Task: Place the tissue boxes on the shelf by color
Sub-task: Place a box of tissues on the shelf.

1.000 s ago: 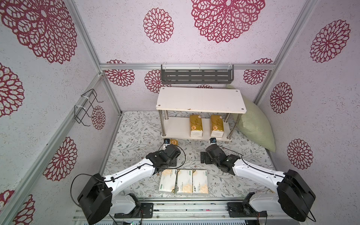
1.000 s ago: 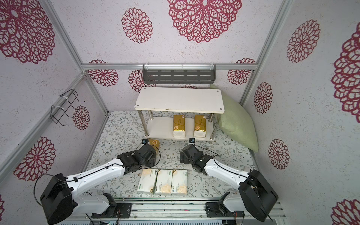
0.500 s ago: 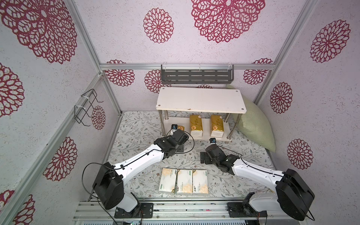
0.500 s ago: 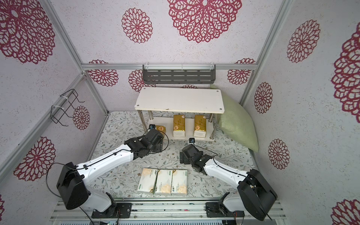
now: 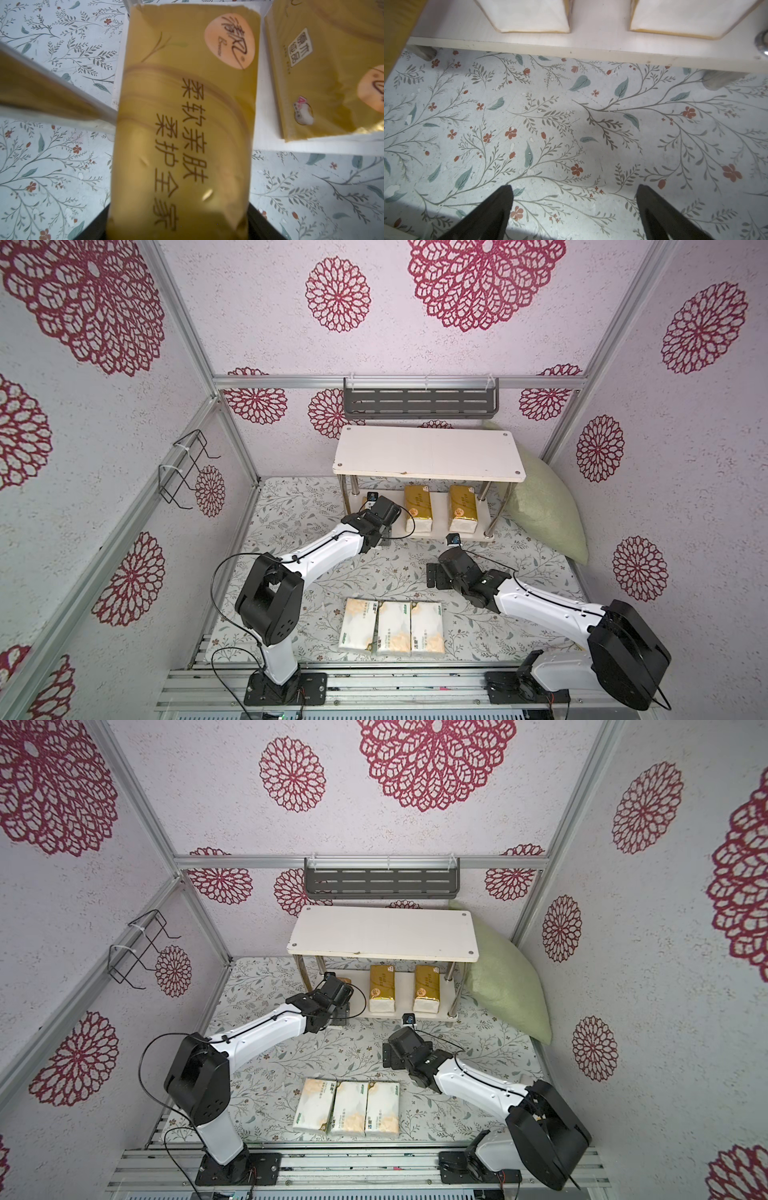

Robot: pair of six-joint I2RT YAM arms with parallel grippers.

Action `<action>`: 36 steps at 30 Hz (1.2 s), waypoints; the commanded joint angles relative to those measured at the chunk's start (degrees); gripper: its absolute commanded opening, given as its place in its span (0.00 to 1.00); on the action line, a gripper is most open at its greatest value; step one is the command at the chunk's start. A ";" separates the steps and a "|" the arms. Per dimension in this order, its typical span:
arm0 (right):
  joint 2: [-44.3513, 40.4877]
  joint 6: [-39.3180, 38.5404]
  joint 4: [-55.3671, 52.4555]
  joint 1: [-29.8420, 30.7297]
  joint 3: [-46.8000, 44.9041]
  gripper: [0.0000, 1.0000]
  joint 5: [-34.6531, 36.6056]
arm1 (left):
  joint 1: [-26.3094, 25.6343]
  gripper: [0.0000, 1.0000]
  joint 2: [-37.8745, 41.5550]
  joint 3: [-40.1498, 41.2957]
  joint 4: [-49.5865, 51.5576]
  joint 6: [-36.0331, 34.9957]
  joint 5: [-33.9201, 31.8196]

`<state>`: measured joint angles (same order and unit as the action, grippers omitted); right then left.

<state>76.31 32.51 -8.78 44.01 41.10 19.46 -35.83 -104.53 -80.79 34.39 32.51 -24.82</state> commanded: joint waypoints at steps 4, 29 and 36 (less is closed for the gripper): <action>-0.58 -0.12 0.68 -0.24 0.38 0.99 0.31 | 2.13 0.73 -4.38 -5.43 -4.76 -1.60 -1.07; -0.70 0.62 0.95 0.75 -0.20 0.99 -0.22 | 5.25 0.74 -13.92 -13.74 -3.24 -1.13 -1.37; -0.38 0.65 1.17 0.79 -0.31 0.99 -0.31 | 5.29 0.74 -12.83 -13.31 -2.33 -1.10 -1.53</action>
<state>76.31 32.58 -8.38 44.53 41.10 19.22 -31.18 -117.58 -93.60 31.18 31.33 -25.19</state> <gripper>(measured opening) 0.993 0.744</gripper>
